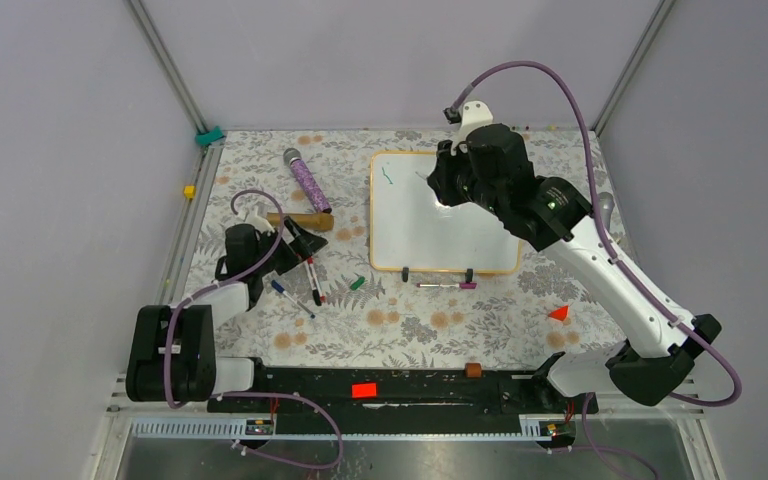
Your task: Write a sentence on the whiteboard
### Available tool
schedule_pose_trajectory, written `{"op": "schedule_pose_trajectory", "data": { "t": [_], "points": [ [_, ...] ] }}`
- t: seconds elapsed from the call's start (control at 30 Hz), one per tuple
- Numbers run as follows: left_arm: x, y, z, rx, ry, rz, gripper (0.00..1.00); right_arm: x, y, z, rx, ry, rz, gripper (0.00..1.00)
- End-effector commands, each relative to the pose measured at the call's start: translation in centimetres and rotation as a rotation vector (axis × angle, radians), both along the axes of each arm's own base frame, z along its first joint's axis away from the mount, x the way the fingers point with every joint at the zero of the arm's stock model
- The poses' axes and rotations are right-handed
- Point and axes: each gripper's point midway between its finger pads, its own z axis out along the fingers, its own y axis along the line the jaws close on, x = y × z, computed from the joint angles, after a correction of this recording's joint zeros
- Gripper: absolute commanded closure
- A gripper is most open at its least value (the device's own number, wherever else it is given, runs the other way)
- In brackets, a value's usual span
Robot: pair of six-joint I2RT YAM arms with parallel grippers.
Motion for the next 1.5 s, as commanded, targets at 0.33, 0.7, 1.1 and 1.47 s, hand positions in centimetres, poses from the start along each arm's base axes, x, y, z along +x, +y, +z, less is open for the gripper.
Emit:
{"op": "schedule_pose_trajectory", "data": {
  "t": [0.33,0.7,1.1,1.47],
  "points": [
    [-0.5,-2.8,11.6,-0.075,-0.571,-0.134,0.01,-0.4,-1.8,2.9,0.064,-0.124,-0.03,1.0],
    [0.7,-7.1,12.3,-0.444,-0.436,-0.47,0.01,-2.4,-5.3,-0.2,0.051,-0.235,-0.063,1.0],
    [2.6,-10.0,10.6,-0.287,-0.501,-0.629,0.03,-4.9,-6.3,-2.8,0.027,-0.153,-0.021,1.0],
    [6.3,-11.5,6.6,-0.239,-0.366,-0.641,0.16,-5.2,-6.4,-2.5,0.06,-0.161,-0.024,1.0]
  ]
}}
